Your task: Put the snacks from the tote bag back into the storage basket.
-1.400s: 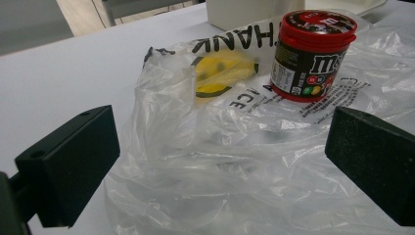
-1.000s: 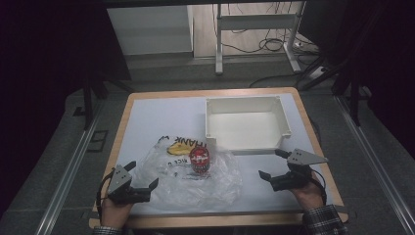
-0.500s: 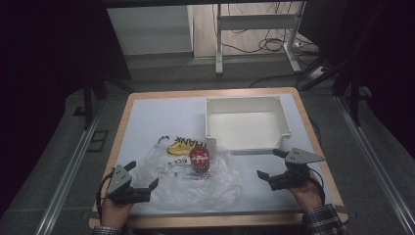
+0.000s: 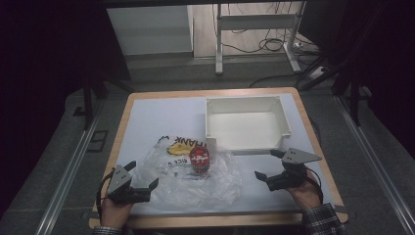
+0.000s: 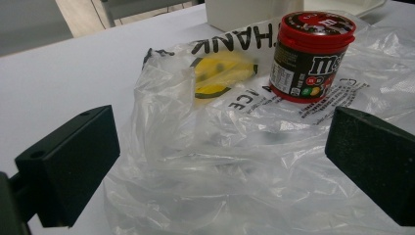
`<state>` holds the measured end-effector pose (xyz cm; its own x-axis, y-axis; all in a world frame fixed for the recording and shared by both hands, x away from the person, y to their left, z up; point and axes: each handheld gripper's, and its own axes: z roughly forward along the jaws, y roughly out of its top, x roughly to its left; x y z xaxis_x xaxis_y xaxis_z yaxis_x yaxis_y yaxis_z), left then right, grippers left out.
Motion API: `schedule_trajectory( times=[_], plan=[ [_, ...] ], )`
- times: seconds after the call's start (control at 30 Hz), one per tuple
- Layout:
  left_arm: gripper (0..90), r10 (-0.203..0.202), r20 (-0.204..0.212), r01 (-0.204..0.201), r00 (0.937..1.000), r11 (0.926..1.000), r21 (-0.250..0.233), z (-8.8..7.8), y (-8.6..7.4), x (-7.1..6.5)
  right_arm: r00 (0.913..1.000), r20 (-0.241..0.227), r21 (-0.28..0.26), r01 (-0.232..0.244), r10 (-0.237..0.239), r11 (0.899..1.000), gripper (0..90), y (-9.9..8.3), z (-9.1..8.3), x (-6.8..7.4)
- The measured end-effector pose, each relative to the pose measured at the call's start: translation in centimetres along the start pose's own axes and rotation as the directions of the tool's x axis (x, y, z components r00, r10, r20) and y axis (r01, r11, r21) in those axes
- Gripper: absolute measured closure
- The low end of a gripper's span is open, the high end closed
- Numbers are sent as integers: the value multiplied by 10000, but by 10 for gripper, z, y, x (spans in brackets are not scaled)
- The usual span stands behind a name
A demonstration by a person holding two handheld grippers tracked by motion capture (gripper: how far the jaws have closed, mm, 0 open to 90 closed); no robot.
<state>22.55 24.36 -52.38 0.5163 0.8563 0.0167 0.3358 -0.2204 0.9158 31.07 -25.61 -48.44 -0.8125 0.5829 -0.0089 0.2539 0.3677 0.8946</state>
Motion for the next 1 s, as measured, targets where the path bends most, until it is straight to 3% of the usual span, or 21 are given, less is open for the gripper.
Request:
schedule_trajectory(
  times=[0.53,0.83,1.0],
  plan=[
    [0,5,1,-5,10000,10000,-9,0,0,0,9998,-193,263,86,-81,9996,11,3,8,3],
    [0,-5,5,5,10000,10000,-9,0,0,0,9986,-524,326,-82,99,9994,10,4,13,4],
    [0,2,4,-2,10000,10000,-1,0,0,0,9987,-500,449,129,-107,9989,10,5,15,5]
  ],
)
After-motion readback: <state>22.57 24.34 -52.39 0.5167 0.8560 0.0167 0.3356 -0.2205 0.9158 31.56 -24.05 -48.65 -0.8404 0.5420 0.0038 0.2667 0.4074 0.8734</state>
